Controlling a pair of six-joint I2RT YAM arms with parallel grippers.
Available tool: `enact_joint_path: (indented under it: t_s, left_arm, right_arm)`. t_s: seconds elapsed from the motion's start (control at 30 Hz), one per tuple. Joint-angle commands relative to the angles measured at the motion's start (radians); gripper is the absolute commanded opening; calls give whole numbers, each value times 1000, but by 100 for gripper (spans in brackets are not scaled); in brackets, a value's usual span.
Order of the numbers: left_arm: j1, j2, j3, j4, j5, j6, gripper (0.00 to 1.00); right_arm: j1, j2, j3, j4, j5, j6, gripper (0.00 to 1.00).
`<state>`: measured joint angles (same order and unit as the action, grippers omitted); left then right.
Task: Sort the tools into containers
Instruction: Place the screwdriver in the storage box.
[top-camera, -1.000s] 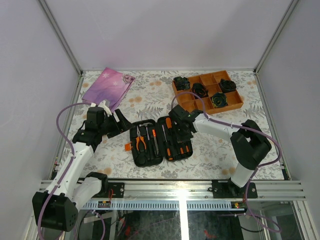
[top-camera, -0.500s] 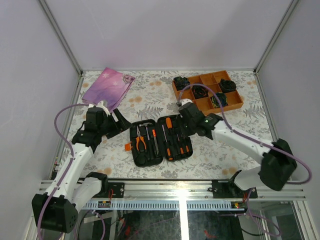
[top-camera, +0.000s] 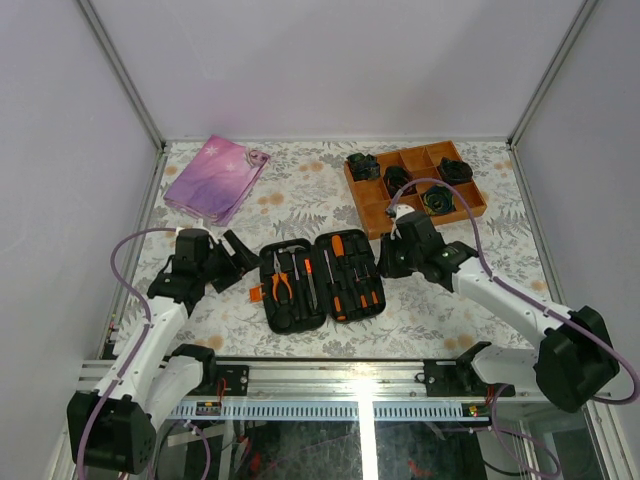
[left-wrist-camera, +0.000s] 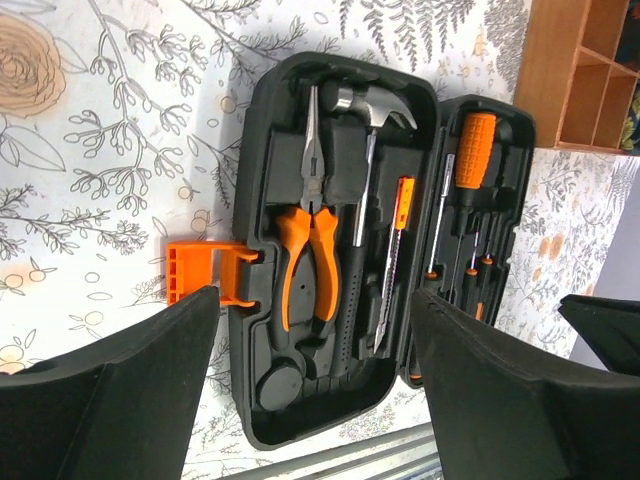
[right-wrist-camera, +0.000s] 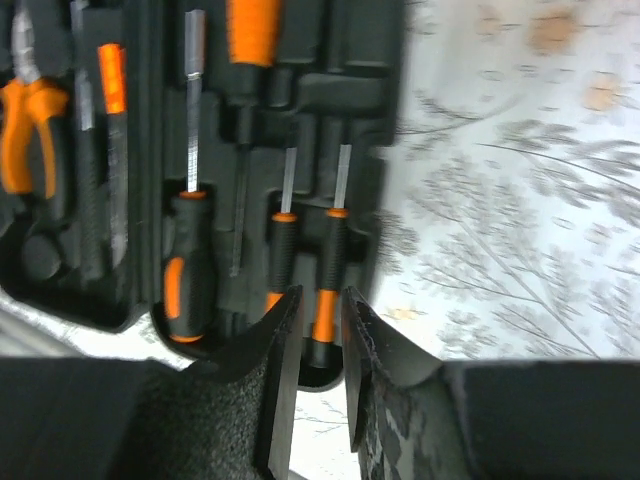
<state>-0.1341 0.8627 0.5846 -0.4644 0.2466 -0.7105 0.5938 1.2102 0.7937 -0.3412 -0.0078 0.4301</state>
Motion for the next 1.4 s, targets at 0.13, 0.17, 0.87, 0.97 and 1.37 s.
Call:
enact_joint_path:
  t_s: [0.13, 0.17, 0.87, 0.97, 1.37]
  left_arm:
    - [8, -11, -25, 69, 17, -20, 75]
    - [7, -13, -23, 69, 17, -19, 75]
    - [8, -10, -18, 64, 28, -1, 74]
    - [8, -11, -19, 64, 27, 0, 74]
    - [8, -8, -16, 67, 29, 3, 74]
  right_arm:
    - [49, 134, 40, 143, -231, 5, 25]
    - [60, 153, 51, 130, -211, 6, 25]
    - [131, 345, 176, 7, -89, -11, 10]
    - [138, 358, 178, 5, -98, -13, 9]
    - [151, 420, 212, -53, -29, -11, 7]
